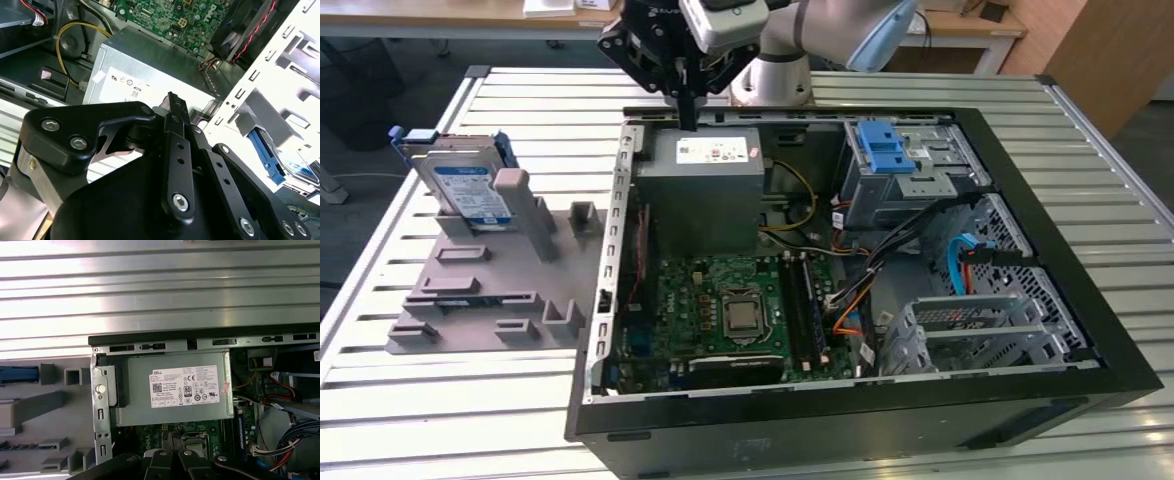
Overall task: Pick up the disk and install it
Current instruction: 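Reach for the disk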
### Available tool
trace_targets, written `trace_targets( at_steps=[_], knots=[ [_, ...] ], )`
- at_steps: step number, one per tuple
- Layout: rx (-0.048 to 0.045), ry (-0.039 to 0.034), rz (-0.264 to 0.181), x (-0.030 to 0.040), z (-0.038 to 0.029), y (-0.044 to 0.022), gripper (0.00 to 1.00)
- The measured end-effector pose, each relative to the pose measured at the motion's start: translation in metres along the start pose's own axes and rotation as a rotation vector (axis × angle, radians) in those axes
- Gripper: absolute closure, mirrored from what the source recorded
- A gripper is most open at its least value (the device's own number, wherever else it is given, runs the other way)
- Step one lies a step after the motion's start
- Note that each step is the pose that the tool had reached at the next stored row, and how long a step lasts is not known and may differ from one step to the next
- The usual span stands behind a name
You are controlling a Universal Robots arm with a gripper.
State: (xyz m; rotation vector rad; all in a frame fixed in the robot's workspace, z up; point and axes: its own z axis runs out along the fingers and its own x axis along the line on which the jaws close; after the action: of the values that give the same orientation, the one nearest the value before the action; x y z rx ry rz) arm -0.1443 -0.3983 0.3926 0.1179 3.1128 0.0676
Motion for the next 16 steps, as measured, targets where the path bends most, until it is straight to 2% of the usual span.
trace_targets(
  at_steps=[16],
  knots=[
    [0.0000,0.0005,0.000,0.0165,0.0000,0.0008,0.89]
  ],
)
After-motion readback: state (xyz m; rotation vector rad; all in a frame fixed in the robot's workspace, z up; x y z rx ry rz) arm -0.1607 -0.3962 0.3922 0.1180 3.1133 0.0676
